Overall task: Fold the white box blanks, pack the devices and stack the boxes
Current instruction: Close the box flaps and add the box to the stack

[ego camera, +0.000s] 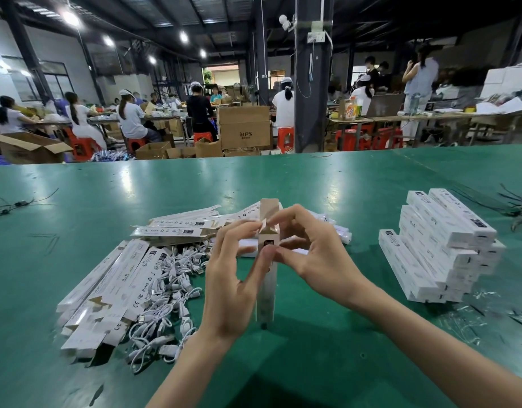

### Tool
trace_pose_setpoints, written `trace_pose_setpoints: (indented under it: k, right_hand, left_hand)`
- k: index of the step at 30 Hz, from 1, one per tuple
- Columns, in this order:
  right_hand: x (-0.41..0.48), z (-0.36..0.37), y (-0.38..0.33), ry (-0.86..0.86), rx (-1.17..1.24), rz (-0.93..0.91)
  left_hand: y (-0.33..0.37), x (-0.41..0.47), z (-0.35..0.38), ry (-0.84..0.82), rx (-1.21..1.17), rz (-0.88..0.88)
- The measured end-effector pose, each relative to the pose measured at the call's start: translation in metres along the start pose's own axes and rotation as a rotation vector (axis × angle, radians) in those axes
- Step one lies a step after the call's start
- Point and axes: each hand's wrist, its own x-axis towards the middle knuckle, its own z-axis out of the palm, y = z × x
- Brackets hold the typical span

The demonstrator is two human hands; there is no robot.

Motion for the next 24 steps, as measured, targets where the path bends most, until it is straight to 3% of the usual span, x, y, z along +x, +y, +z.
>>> trace_pose_setpoints:
  k: [6,24]
  right_hand:
    - [-0.0002,-0.0010,0.0036,-0.046,0.092,0.077]
    - [0.0012,-0.0044,-0.0008,-0.108,0.025,0.090]
  left_hand:
    - [0.0015,0.0035,-0.0022,-0.128,-0.197,-0.206]
    - [0.0031,0.0027,-0.0028,-0.084,-0.220,-0.164]
